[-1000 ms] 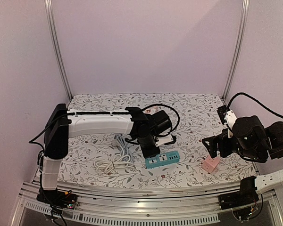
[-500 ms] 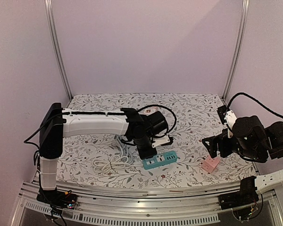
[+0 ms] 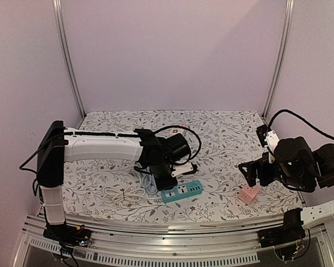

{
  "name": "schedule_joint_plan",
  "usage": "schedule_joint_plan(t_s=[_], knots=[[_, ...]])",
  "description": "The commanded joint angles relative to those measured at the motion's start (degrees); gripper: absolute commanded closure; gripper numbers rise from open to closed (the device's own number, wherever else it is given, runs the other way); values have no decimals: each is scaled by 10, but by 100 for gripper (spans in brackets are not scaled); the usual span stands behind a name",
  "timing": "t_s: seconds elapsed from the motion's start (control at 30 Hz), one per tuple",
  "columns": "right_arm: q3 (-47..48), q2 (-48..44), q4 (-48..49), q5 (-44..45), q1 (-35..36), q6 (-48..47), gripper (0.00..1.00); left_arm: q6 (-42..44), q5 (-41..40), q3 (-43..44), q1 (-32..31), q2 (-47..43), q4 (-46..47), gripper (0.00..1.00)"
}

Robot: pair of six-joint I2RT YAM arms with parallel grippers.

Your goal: Insert the plug

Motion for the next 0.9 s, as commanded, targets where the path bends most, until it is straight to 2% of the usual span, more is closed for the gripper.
schedule_joint_plan(t_s=[0.0, 0.07, 0.17, 0.3, 0.33, 0.37, 0.6, 0.87], knots=[[-5, 2, 3, 12, 4, -5, 1, -3, 7, -30, 9, 2, -22, 68], [-6, 2, 3, 12, 3, -5, 1, -2, 5, -35, 9, -4, -14, 50], [-6, 3, 4, 13, 4, -5, 1, 6, -4, -52, 9, -30, 7, 35], [-5, 4, 3, 13, 4, -5, 1, 10, -10, -61, 9, -65, 26, 20], [-6, 4, 3, 12, 4, -5, 1, 11, -5, -63, 9, -74, 29, 15], [-5, 5, 4, 12, 4, -5, 1, 13, 0, -65, 9, -84, 36, 2], [-4, 13, 3, 9, 4, -5, 1, 12, 5, -86, 9, -152, 65, 1], [-7, 16, 3, 15, 3, -4, 1, -25, -138, -149, 9, -242, 150, 1]])
